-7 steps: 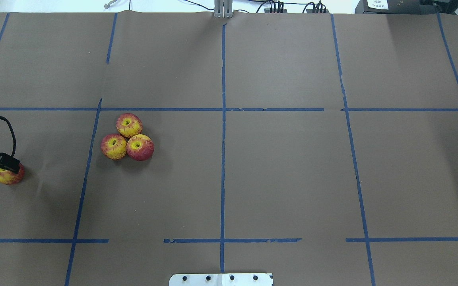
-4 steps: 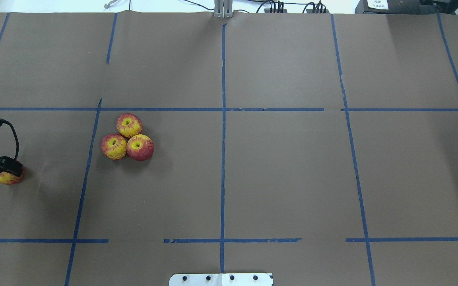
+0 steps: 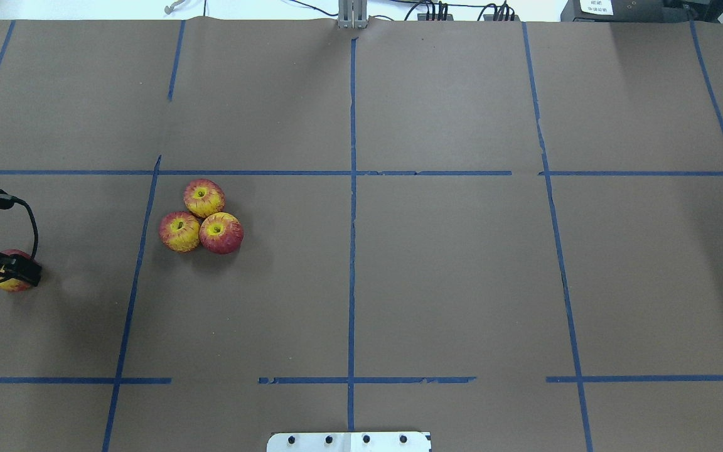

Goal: Stack apples
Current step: 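Close the left gripper on the lone red apple and lift it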

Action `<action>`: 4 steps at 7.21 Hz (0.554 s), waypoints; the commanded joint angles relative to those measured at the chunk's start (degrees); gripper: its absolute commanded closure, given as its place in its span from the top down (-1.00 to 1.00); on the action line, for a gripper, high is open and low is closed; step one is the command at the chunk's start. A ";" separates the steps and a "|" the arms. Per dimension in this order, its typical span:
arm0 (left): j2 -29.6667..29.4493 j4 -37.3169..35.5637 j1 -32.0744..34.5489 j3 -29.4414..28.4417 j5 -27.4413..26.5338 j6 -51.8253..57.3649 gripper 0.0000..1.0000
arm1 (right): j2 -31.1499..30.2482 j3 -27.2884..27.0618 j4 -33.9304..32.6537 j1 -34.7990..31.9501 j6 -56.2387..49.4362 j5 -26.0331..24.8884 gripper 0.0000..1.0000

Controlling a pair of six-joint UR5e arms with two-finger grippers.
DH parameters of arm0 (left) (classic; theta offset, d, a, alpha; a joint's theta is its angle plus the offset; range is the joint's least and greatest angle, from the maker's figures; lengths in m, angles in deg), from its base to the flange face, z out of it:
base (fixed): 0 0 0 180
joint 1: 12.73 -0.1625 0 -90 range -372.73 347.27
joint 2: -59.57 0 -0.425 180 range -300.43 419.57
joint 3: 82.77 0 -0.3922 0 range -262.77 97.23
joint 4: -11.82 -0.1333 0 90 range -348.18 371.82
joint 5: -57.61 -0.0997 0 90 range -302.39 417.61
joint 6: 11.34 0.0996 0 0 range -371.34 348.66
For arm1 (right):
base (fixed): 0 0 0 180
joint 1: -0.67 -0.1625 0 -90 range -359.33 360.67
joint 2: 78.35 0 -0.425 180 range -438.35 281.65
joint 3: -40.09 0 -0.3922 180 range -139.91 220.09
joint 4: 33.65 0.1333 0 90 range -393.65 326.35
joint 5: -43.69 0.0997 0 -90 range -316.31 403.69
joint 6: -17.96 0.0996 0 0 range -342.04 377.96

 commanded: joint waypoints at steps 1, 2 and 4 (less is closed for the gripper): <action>-0.74 0.02 -0.10 -1.12 -0.03 0.42 0.93 | 0.00 0.00 0.00 0.00 0.00 0.09 1.00; -1.61 0.02 -0.10 -1.31 -0.03 0.42 0.85 | 0.00 0.00 0.00 0.00 0.00 0.00 1.00; -1.97 -0.06 -0.10 -1.31 -0.03 0.33 -0.07 | 0.00 0.00 0.00 0.00 0.00 0.00 1.00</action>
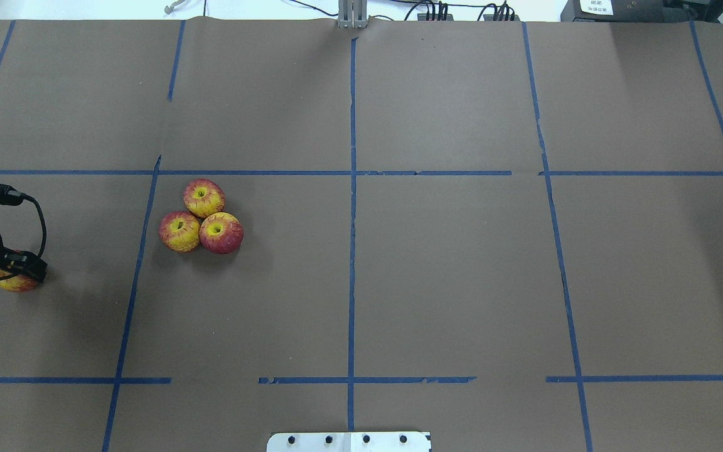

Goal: Stack apples
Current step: 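Close the left gripper on the lone red apple and lift it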

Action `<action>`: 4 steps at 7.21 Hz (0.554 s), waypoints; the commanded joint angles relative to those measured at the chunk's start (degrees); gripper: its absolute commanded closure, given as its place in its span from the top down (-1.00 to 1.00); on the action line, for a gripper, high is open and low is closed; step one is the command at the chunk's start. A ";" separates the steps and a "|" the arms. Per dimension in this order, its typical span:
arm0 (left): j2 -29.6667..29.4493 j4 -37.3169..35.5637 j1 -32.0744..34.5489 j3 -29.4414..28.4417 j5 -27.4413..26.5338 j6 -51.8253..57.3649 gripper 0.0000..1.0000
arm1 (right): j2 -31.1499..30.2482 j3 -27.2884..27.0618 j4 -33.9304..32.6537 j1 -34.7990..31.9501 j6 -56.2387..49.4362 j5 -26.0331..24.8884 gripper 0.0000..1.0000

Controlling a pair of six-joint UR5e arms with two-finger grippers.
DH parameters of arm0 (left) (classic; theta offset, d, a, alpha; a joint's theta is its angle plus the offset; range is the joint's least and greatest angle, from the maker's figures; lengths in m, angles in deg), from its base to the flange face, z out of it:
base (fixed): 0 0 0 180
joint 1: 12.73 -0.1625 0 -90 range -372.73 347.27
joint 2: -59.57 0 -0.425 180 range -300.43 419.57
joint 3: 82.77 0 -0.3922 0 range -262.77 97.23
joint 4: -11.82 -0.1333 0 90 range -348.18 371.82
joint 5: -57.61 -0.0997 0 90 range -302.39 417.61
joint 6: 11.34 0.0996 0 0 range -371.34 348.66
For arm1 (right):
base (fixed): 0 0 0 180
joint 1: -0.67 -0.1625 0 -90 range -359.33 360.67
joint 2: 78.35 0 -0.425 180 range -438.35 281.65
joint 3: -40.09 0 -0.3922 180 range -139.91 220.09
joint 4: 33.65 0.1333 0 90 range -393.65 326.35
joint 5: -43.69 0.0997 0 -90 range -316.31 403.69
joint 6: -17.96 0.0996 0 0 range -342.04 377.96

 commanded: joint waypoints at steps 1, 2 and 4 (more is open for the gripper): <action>-0.31 -0.33 0.00 0.67 0.09 0.16 -0.78 | 0.00 0.00 0.00 0.00 0.00 -0.01 1.00; -0.57 -1.03 0.08 3.72 0.35 -0.37 -1.00 | 0.00 0.00 0.00 0.00 0.00 -0.01 1.00; -4.86 -1.65 2.17 5.07 11.28 -15.35 -1.00 | 0.00 0.00 0.00 0.00 0.00 -0.01 1.00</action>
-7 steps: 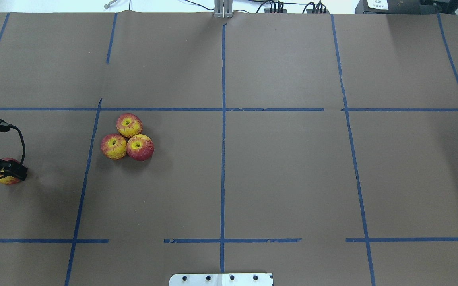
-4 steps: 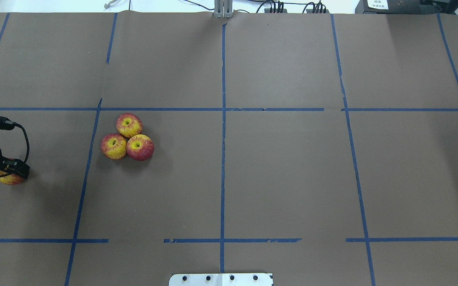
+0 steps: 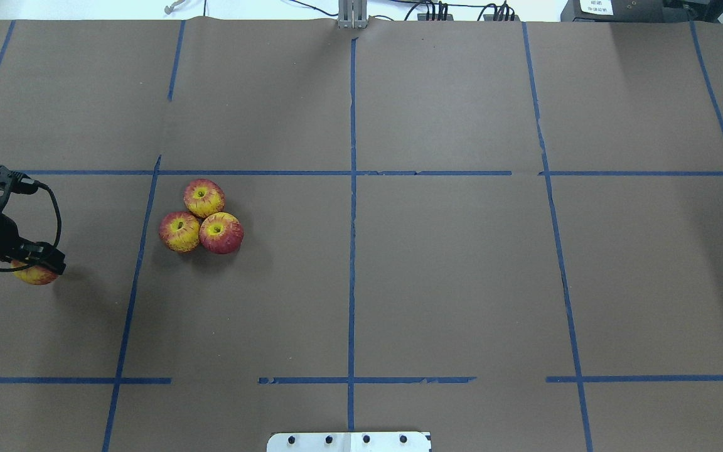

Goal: Stack apples
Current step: 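Carry the red apple with the left gripper over the three-apple cluster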

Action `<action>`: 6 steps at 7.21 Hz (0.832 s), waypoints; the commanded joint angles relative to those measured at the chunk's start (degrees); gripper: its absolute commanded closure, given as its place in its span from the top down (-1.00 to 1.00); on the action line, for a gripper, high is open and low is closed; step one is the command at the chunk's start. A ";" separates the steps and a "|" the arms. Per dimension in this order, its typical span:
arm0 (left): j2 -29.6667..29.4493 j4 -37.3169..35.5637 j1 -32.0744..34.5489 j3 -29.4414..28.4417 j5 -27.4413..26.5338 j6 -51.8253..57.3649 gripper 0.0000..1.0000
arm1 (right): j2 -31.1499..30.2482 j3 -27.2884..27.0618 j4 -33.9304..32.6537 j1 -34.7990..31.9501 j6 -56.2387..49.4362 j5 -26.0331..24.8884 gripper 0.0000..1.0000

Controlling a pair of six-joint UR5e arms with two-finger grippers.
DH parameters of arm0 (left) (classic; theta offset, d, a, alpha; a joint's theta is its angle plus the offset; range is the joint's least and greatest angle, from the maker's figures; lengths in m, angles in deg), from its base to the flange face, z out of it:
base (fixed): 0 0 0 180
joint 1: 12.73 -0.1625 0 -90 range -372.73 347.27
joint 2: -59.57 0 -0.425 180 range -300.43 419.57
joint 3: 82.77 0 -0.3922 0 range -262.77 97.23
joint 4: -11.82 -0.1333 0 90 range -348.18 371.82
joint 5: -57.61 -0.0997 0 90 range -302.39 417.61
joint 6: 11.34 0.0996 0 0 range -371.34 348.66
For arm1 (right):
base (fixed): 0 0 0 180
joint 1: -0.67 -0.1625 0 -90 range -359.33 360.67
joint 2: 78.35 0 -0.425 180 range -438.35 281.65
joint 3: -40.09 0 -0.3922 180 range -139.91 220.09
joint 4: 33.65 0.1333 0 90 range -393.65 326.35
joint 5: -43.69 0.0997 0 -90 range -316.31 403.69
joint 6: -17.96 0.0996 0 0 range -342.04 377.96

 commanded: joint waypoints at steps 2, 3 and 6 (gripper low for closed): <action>-11.88 -2.55 1.61 1.33 7.01 -24.35 -1.00 | 0.00 0.00 0.00 0.00 0.00 0.00 1.00; -17.50 -6.31 1.35 0.64 6.14 -25.58 -1.00 | 0.00 0.00 0.00 0.00 0.00 0.00 1.00; -21.78 -9.25 0.91 -0.24 1.56 -26.91 -1.00 | 0.00 0.00 0.00 0.00 0.00 0.09 1.00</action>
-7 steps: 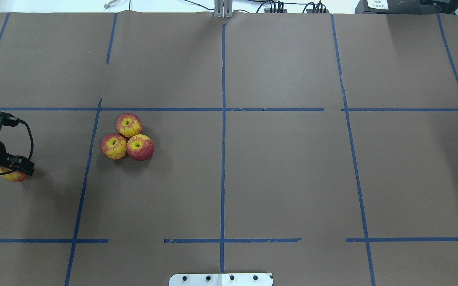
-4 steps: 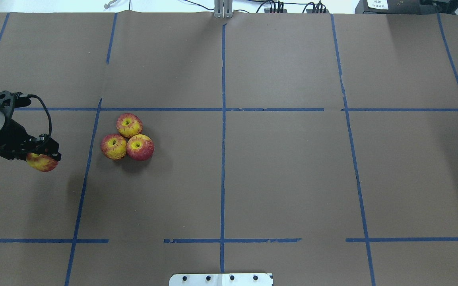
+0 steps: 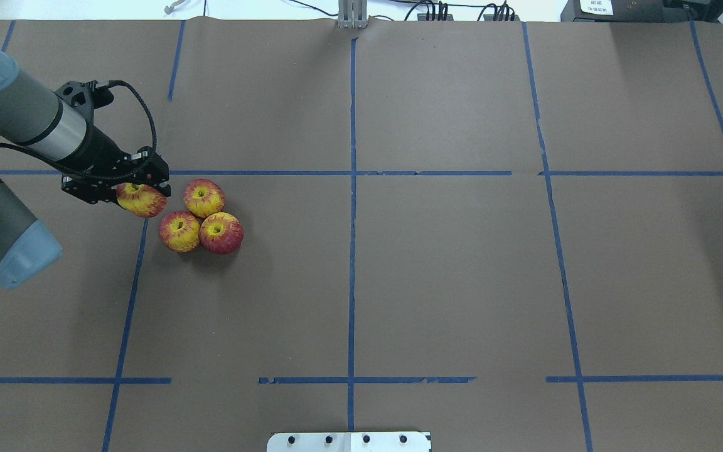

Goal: Stack apples
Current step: 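Carry the red apple with the left gripper over the three-apple cluster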

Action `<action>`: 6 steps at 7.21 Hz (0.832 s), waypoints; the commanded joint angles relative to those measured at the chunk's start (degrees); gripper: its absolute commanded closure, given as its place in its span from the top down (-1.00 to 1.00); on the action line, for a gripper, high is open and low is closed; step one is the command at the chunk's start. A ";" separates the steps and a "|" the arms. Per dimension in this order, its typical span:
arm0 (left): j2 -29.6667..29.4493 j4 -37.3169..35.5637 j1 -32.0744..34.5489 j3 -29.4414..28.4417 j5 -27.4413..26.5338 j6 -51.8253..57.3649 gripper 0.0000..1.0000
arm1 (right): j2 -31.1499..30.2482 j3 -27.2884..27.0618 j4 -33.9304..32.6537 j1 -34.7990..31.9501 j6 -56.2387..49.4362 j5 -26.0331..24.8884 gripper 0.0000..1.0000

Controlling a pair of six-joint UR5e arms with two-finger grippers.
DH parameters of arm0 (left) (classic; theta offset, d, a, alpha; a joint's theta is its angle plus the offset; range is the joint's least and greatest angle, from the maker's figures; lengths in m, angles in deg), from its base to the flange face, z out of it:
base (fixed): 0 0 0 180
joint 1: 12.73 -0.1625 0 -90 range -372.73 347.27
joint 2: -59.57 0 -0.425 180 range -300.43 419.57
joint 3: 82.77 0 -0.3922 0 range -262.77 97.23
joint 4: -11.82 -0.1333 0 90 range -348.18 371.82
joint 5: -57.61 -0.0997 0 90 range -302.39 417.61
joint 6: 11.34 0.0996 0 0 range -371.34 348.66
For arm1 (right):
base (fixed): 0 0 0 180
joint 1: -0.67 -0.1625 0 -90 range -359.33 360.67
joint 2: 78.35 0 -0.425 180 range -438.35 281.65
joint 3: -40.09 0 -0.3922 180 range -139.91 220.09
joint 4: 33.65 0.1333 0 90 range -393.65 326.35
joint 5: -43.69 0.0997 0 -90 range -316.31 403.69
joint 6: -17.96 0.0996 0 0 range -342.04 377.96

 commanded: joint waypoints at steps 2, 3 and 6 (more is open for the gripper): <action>-3.21 -0.70 -2.92 -2.53 -1.03 -5.85 -1.00 | 0.00 0.00 0.00 0.00 0.00 -0.01 1.00; -3.13 -0.88 -4.15 -2.53 -1.12 -7.81 -1.00 | 0.00 0.00 0.00 0.00 0.00 -0.01 1.00; -5.59 -5.79 -8.46 -3.23 -6.92 -13.55 -1.00 | 0.00 0.00 0.00 0.00 0.00 -0.01 1.00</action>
